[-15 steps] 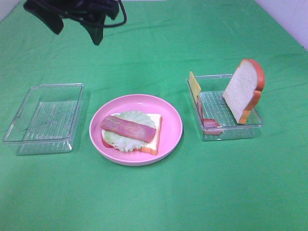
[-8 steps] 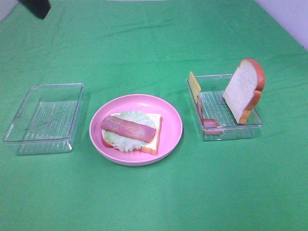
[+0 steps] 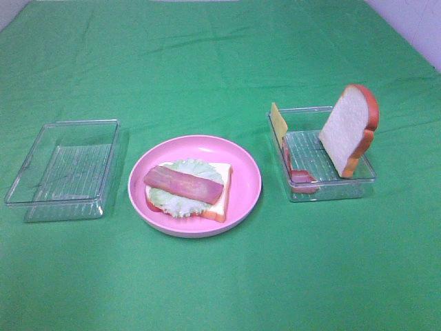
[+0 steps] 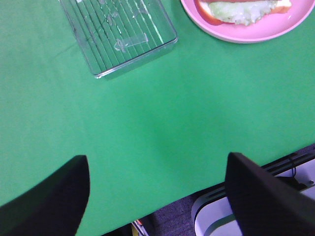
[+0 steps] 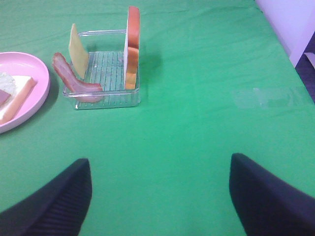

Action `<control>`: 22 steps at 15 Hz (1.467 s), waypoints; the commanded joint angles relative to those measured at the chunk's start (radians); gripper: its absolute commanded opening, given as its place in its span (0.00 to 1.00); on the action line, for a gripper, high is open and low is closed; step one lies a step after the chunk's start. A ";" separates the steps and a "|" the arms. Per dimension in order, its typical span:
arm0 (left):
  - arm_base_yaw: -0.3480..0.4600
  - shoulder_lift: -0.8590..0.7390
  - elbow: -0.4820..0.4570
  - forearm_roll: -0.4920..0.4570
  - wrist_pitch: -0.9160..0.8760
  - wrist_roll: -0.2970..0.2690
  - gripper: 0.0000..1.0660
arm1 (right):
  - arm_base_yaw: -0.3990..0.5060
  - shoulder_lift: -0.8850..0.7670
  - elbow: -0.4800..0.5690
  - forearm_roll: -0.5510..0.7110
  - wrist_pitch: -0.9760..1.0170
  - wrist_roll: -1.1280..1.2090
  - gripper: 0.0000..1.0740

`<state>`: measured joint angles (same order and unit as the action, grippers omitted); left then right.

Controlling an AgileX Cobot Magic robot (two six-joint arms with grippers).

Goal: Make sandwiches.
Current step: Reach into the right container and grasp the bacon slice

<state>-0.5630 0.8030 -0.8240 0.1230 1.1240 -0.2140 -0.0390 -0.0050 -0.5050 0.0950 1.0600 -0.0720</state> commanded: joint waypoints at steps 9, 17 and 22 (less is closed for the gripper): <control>0.000 -0.714 0.307 0.032 -0.042 0.007 0.69 | -0.006 0.160 -0.026 0.044 -0.189 0.007 0.69; 0.000 -0.828 0.322 -0.073 -0.075 0.139 0.69 | -0.005 0.962 -0.281 0.357 -0.320 -0.208 0.69; 0.000 -0.828 0.323 -0.075 -0.075 0.141 0.69 | 0.124 1.397 -0.595 0.384 -0.208 -0.280 0.68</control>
<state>-0.5630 -0.0060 -0.5020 0.0580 1.0590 -0.0790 0.0760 1.3780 -1.0900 0.4870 0.8410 -0.3450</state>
